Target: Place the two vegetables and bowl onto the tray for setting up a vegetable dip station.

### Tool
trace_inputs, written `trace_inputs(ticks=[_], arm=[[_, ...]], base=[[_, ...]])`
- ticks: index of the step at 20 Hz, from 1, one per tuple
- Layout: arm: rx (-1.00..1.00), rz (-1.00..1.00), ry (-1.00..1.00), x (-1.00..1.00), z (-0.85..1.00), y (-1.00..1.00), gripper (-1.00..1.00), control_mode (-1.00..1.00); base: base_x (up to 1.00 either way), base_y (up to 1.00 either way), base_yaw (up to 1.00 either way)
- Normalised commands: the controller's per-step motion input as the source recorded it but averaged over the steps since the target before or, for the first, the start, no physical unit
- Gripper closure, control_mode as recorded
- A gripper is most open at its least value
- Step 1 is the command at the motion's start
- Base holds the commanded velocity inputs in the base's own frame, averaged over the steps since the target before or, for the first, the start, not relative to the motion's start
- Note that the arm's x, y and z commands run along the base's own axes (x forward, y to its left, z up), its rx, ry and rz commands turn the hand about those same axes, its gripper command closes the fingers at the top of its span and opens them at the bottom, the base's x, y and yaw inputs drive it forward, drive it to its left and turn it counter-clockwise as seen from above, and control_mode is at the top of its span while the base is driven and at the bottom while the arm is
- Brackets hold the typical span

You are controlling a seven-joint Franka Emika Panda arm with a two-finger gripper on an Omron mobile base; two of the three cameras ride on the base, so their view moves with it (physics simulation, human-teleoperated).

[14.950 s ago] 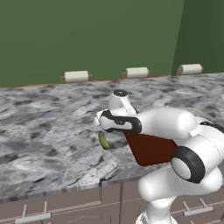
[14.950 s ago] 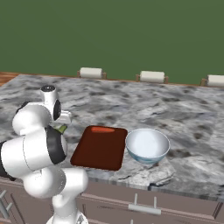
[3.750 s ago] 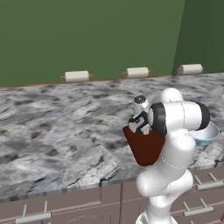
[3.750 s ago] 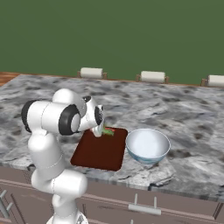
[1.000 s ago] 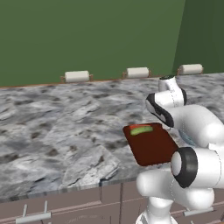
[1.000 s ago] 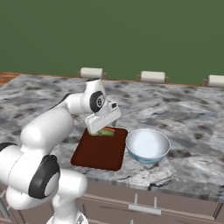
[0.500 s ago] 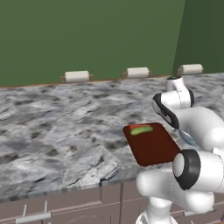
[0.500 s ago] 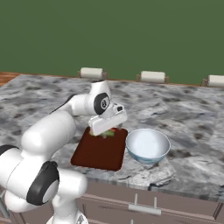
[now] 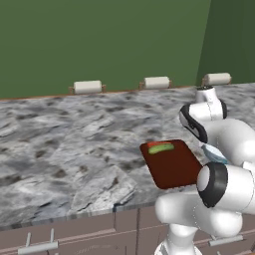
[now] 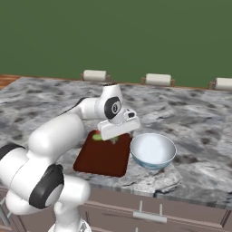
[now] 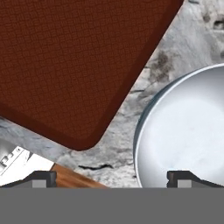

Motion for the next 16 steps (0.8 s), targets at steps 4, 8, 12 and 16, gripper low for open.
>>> trace_inputs(ticks=[4,8,12,16], arm=[[0.00,-0.10,0.00,-0.04,0.00,-0.23,-1.00,-1.00],[0.00,-0.07,0.00,-0.13,-0.01,-0.06,-1.00,-1.00],[0.00,-0.01,-0.01,0.00,-0.14,0.00,-1.00,-1.00],[0.00,0.00,-0.02,0.00,-0.22,0.00,-1.00,-1.00]], base=[[0.00,0.00,0.00],[0.00,0.00,0.00],[0.00,0.00,0.00],[0.00,0.00,0.00]])
